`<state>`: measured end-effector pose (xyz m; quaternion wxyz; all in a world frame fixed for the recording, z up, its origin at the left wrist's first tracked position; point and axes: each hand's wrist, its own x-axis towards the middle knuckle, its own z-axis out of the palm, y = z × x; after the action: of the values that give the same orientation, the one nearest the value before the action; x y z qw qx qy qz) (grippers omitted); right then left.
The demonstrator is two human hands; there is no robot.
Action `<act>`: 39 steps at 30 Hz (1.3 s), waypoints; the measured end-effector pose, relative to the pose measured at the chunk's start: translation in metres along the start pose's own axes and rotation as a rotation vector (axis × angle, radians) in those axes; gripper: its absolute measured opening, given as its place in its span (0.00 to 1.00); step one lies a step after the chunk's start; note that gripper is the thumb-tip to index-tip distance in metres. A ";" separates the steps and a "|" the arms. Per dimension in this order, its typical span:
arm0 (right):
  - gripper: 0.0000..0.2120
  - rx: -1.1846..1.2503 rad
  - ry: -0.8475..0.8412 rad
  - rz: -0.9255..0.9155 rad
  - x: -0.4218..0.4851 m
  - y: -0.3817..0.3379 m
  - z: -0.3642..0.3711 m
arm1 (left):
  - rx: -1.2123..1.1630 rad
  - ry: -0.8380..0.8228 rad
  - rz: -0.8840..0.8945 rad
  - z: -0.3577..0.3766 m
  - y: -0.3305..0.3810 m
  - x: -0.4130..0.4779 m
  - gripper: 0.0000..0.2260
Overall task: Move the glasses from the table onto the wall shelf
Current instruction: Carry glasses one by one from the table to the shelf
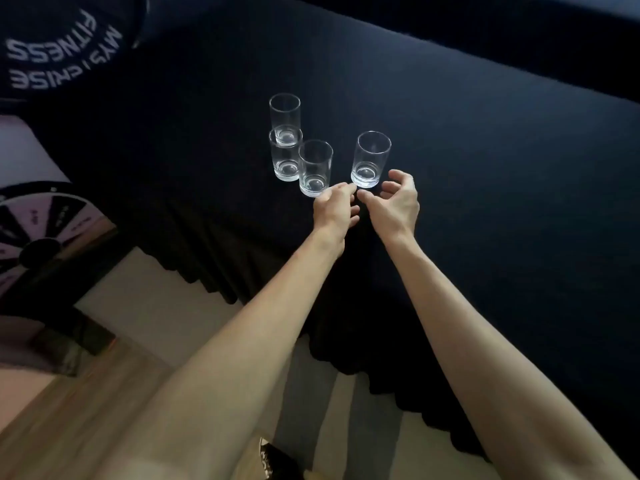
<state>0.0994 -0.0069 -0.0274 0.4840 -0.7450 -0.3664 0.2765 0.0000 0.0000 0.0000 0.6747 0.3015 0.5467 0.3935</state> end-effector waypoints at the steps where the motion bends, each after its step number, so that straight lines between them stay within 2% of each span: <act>1: 0.35 -0.012 0.038 -0.013 0.004 -0.001 0.002 | 0.010 0.005 0.001 0.001 0.002 0.002 0.17; 6: 0.42 -0.091 0.044 -0.033 0.035 -0.007 0.016 | 0.017 0.001 0.002 0.007 0.004 0.020 0.16; 13: 0.31 -0.158 0.004 -0.098 0.051 -0.009 0.018 | 0.003 0.004 -0.039 0.006 0.004 0.029 0.17; 22: 0.31 -0.091 -0.055 -0.236 -0.011 0.000 -0.025 | -0.161 -0.003 -0.172 0.004 0.010 0.003 0.25; 30: 0.33 -0.057 -0.180 -0.276 -0.065 0.016 -0.054 | -0.029 -0.073 -0.181 -0.010 -0.012 -0.048 0.19; 39: 0.30 -0.061 -0.272 -0.379 -0.119 0.027 -0.078 | -0.036 -0.003 -0.108 -0.029 -0.046 -0.118 0.19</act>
<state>0.0980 -0.1511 -0.0161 0.4506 -0.6332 -0.5697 0.2674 -0.0297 -0.1253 0.0145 0.7012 0.2602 0.5539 0.3658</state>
